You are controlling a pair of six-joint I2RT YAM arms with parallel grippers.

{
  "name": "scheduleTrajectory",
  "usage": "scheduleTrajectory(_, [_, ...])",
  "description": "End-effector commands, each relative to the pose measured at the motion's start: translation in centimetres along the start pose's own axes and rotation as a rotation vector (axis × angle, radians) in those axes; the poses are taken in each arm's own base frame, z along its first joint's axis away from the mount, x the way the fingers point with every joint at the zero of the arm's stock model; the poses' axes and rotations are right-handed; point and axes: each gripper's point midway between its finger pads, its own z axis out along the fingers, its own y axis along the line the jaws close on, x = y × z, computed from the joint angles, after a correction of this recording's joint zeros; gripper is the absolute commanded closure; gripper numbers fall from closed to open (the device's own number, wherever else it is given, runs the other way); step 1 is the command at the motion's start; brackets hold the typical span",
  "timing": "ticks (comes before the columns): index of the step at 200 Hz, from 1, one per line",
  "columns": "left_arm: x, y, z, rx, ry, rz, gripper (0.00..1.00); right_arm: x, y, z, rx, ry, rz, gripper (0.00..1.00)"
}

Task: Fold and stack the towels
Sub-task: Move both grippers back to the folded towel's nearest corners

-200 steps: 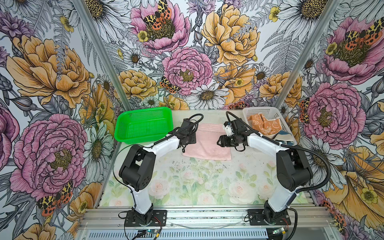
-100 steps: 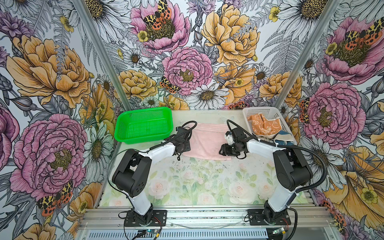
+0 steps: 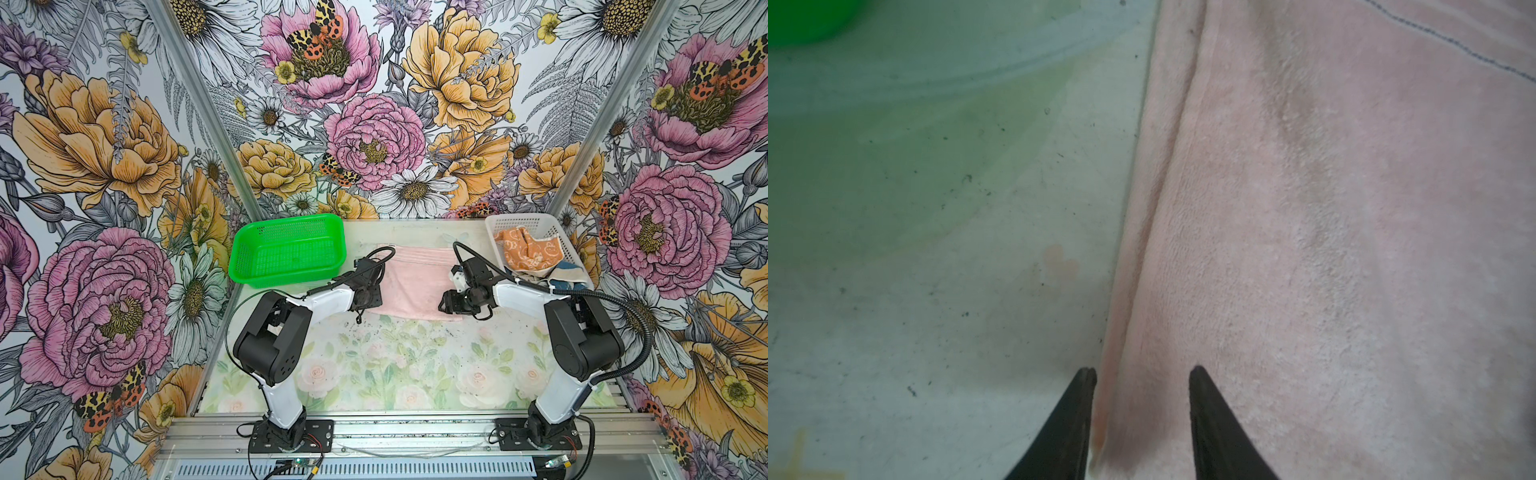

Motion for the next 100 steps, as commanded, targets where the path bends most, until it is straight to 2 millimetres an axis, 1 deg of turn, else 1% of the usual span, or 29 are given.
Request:
scheduleTrajectory(1, [-0.1, -0.4, 0.3, 0.023, 0.005, -0.016, 0.62, 0.1, -0.3, 0.4, 0.006, -0.001, 0.008, 0.41])
scheduleTrajectory(7, [0.0, -0.5, 0.4, 0.029, 0.010, -0.014, 0.64, 0.0, -0.3, 0.5, 0.005, 0.000, 0.009, 0.41])
scheduleTrajectory(20, [0.2, -0.8, 0.4, 0.040, 0.018, -0.012, 0.73, 0.1, -0.4, 0.5, 0.006, 0.003, 0.010, 0.41])
scheduleTrajectory(50, [0.6, -0.8, 0.0, 0.051, 0.024, -0.011, 1.00, 0.2, -0.3, 0.3, 0.007, -0.001, 0.008, 0.41])
scheduleTrajectory(84, [0.8, 0.3, -1.7, 0.035, -0.016, -0.026, 1.00, 0.4, -0.4, 0.3, 0.006, 0.001, 0.010, 0.41])
scheduleTrajectory(100, [1.2, 1.1, -2.4, 0.021, -0.031, -0.034, 1.00, 0.7, -0.5, 0.2, 0.009, 0.003, 0.010, 0.41])
